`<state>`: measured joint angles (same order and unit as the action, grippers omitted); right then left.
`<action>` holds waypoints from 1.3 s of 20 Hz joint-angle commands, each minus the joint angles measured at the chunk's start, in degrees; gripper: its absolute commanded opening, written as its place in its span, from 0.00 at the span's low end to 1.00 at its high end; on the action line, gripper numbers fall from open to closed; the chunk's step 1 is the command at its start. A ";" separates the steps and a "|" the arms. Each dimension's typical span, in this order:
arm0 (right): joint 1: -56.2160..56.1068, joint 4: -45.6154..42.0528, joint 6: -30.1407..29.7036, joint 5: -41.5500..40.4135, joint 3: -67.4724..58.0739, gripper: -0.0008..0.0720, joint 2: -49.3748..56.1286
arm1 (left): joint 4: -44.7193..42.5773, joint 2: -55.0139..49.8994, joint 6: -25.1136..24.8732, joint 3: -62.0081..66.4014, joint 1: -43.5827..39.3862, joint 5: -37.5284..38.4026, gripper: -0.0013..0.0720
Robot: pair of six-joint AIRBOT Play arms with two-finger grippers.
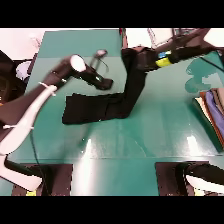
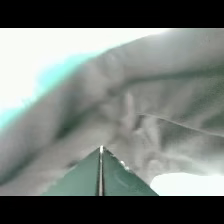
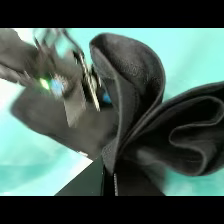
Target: Fold the shirts.
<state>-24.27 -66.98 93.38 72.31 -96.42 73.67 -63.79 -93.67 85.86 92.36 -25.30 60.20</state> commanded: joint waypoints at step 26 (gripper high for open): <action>-3.26 -16.57 13.44 0.13 13.90 0.99 13.75 | -13.79 28.87 -0.94 0.00 18.36 8.07 0.05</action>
<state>-31.81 -81.69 101.30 68.51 -88.58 89.38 -78.02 -64.64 85.34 92.58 -4.21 68.75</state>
